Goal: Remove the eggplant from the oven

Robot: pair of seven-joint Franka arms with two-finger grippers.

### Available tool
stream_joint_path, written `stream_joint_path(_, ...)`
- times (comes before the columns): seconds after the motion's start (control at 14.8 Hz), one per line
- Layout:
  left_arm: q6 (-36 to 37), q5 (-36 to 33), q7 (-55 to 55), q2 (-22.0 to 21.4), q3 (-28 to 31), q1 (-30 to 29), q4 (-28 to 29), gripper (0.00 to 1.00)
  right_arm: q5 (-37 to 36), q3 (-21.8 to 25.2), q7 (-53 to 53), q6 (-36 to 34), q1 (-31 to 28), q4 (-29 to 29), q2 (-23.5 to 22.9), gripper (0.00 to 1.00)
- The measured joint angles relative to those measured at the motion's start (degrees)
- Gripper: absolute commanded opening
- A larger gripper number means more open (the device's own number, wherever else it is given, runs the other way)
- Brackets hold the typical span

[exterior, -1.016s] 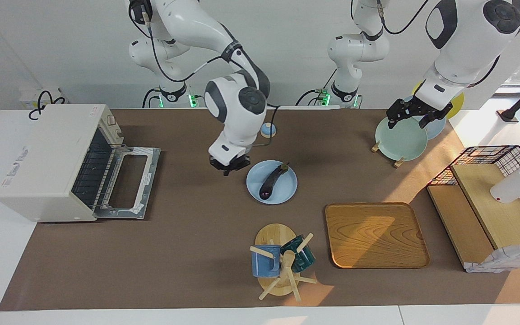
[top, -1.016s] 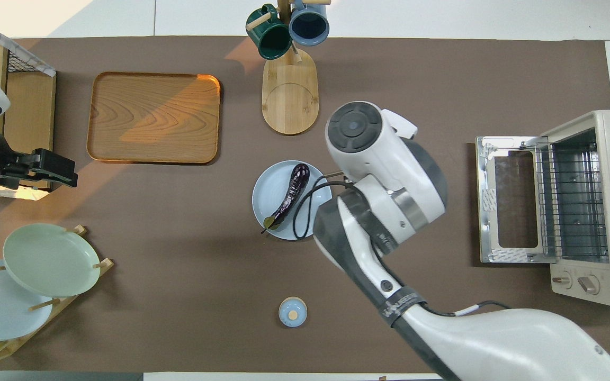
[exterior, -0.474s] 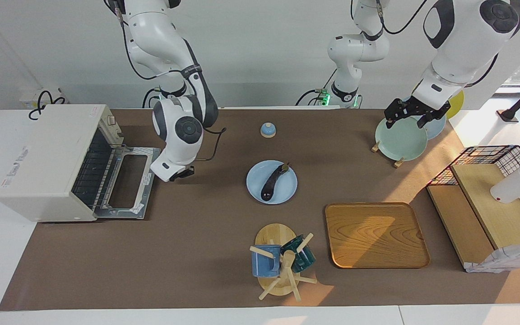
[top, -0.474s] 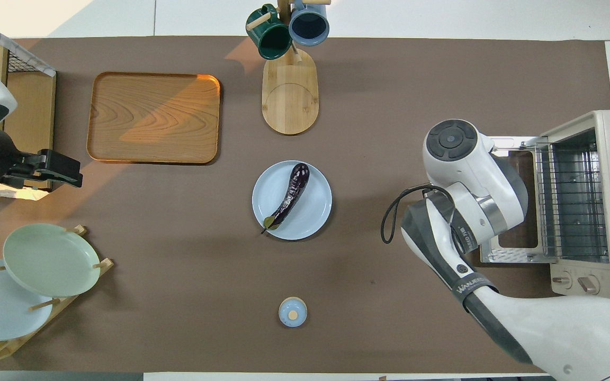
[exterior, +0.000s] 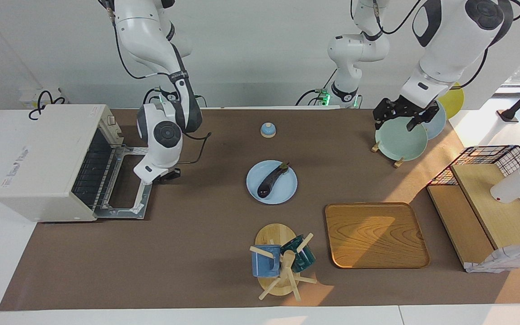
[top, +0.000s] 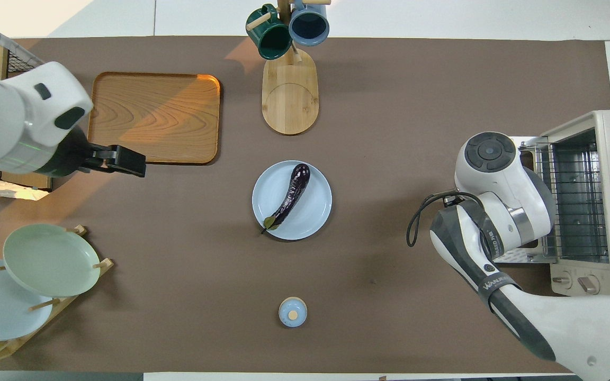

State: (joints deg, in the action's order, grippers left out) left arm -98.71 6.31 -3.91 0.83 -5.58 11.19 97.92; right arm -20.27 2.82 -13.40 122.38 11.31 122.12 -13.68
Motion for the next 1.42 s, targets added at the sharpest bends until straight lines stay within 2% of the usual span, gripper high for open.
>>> stream_joint_path(0.27,-10.4,0.3,-2.8,5.3,-0.3,9.3,3.9,1.00,-3.5,-0.7,1.2,-1.0,0.1,-0.1,0.3,0.00)
stream_joint_path(0.41,-16.7,0.4,-4.6,8.5,-0.4,13.6,5.8,1.00,-3.8,-1.0,2.2,-3.9,0.4,-1.4,0.7,0.00)
stream_joint_path(0.61,-24.5,0.4,-5.6,11.6,-0.4,17.8,9.1,1.00,-3.5,-1.3,8.7,-9.3,-0.1,-3.0,5.0,0.00)
stream_joint_path(0.95,-30.2,0.4,-5.6,16.3,-0.4,21.1,10.2,1.00,-3.4,-1.3,18.4,-14.4,-6.1,-4.1,13.9,0.00)
stream_joint_path(1.15,-32.2,0.4,-5.6,18.9,-0.4,22.4,10.2,1.00,-1.8,-0.9,22.1,-14.6,-9.6,-4.6,15.9,0.00)
stream_joint_path(1.42,-32.8,0.4,-5.6,19.4,-0.4,22.5,10.2,1.00,1.1,-0.3,26.4,-16.5,-11.8,-4.5,17.9,0.00)
